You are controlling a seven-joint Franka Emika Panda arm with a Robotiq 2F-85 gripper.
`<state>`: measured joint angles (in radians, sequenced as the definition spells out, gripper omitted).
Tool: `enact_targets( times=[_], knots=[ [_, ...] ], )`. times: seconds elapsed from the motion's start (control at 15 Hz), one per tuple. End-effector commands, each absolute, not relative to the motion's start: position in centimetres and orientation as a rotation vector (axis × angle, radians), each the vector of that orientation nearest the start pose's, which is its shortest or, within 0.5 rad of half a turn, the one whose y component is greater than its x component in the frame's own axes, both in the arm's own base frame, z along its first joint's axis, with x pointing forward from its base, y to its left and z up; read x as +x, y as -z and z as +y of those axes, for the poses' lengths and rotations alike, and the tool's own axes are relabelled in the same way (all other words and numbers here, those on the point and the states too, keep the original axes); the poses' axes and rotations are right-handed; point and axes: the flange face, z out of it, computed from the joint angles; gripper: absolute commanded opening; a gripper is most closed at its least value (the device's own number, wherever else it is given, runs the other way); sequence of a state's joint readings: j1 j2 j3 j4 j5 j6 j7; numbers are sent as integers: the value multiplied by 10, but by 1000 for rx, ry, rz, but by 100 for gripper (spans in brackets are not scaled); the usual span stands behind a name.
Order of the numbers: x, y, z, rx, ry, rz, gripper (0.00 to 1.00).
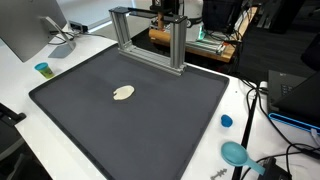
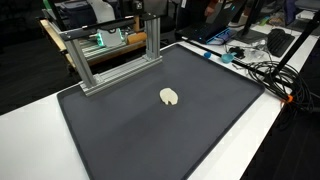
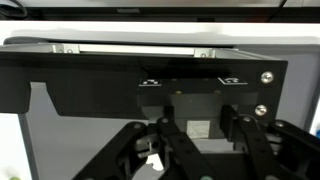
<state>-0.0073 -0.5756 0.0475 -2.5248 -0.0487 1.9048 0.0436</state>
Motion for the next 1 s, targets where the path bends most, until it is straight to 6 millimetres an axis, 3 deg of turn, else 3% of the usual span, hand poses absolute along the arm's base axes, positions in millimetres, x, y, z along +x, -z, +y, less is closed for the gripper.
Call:
enact_targets(
  times=[0.0,0.27,0.67,0.93],
  knots=[
    [360,-468,33,-3176,-102,-19,72],
    [359,-469,45,-3162,-122,-52,99],
    [364,-474,34,-3172,-116,-11,100],
    [368,-458,39,-3173,-188,-7,100]
  ],
)
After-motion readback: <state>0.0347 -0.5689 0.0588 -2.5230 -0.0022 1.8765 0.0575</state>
